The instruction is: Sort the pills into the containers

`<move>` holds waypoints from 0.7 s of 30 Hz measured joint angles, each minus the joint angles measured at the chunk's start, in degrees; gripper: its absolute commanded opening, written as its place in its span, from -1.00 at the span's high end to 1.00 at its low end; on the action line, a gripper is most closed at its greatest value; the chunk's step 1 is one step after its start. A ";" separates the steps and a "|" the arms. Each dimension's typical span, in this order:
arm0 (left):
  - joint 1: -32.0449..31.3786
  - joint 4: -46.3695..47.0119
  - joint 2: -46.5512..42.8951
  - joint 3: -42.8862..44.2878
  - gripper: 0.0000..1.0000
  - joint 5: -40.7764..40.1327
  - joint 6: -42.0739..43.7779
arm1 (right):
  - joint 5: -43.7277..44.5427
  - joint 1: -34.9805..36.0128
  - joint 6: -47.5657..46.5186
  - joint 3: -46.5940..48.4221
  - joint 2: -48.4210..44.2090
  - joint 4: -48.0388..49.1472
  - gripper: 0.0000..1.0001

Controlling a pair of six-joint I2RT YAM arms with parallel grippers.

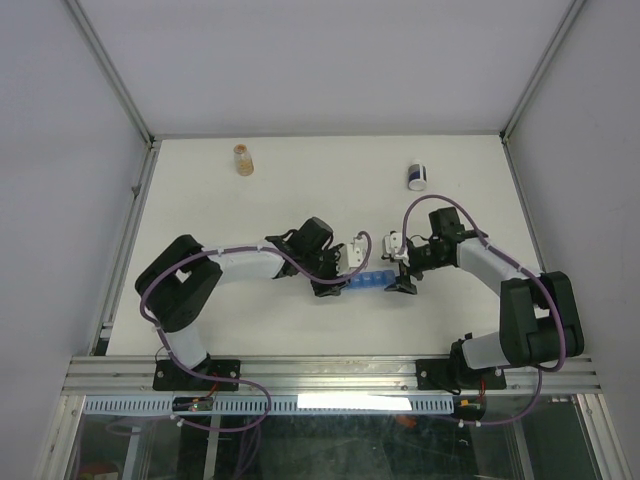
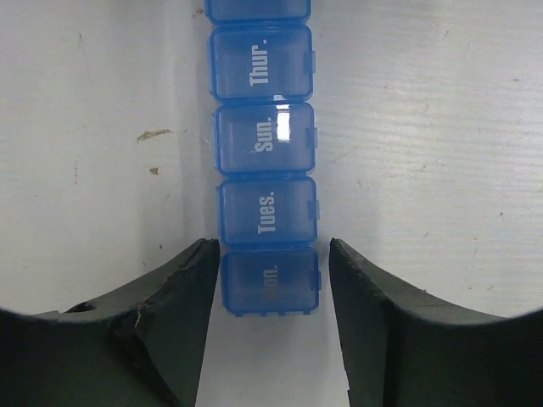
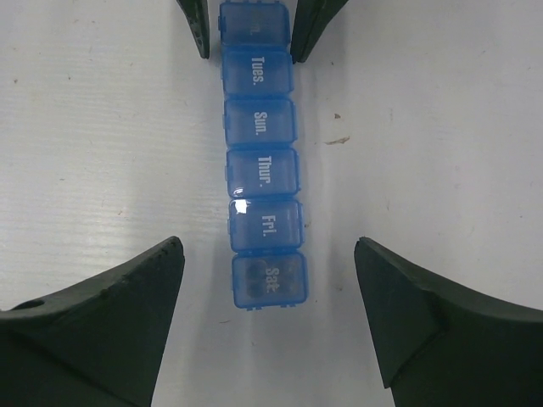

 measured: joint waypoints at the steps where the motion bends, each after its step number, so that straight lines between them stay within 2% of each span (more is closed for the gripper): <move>1: 0.00 0.52 -0.37 -0.63 -0.08 -0.02 -0.02 | 0.00 0.04 -0.02 -0.15 0.00 0.11 -0.67; 9: -0.02 4.17 -1.57 -3.52 0.03 -0.04 -0.22 | 0.63 1.88 -0.09 -1.90 0.00 2.16 -0.65; 21: -0.02 6.36 -1.79 -4.11 0.11 -0.02 -0.20 | 5.03 5.20 0.70 -2.51 0.07 6.95 -0.45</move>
